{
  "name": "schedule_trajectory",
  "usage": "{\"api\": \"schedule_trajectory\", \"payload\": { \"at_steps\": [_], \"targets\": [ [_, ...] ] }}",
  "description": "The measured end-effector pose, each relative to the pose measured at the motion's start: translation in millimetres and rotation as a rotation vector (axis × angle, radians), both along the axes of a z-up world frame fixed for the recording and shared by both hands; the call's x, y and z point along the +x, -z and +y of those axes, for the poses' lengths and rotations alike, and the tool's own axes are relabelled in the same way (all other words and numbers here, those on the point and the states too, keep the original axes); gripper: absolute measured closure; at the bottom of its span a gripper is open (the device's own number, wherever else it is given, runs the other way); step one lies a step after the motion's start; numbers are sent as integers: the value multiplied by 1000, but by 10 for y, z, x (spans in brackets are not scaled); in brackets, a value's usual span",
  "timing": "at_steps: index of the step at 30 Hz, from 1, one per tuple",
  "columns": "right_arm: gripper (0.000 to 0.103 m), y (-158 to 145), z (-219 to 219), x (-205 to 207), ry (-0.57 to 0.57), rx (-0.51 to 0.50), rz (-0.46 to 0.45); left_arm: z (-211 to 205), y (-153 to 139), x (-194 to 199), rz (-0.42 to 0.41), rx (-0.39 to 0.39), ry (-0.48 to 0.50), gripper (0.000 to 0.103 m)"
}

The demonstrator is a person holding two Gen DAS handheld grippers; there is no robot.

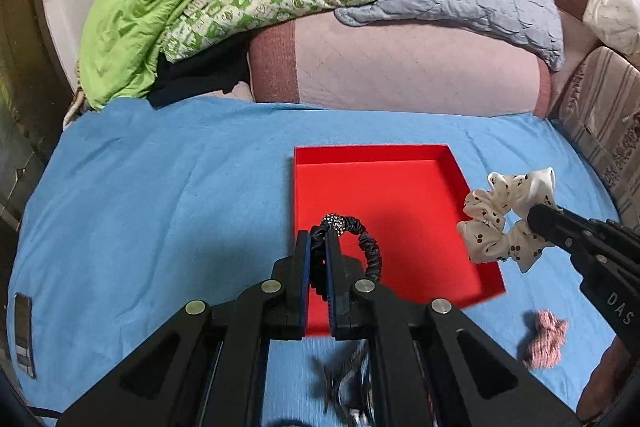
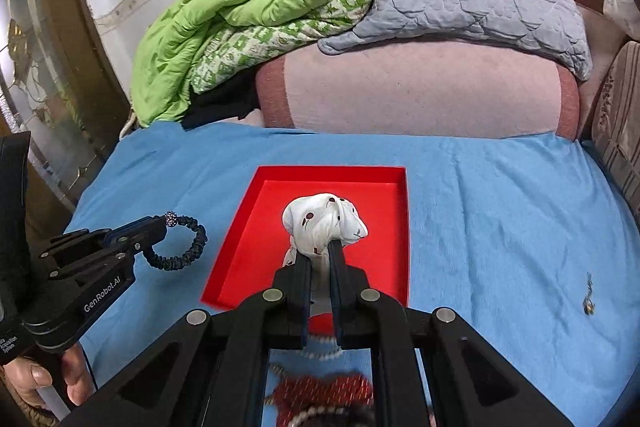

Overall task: Organize jewelry
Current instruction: 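Carry the hair tie and white scrunchie with both tools into the red tray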

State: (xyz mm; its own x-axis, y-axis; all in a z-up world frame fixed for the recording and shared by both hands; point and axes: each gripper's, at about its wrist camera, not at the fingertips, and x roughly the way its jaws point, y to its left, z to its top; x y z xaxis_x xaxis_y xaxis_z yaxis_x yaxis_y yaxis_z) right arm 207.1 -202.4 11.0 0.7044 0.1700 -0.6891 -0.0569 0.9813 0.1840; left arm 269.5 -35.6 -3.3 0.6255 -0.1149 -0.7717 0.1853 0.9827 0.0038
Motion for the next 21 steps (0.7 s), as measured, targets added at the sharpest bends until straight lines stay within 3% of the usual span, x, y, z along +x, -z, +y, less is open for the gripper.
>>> {"api": "schedule_trajectory", "payload": {
  "at_steps": [13,21],
  "targets": [
    [94,618,-333,1057,72,78,133,-36,599,1098,129,-63,-28,96],
    [94,999,-494,1488,103,164,211,-73,889,1436,163,-53,-39,96]
  ]
}}
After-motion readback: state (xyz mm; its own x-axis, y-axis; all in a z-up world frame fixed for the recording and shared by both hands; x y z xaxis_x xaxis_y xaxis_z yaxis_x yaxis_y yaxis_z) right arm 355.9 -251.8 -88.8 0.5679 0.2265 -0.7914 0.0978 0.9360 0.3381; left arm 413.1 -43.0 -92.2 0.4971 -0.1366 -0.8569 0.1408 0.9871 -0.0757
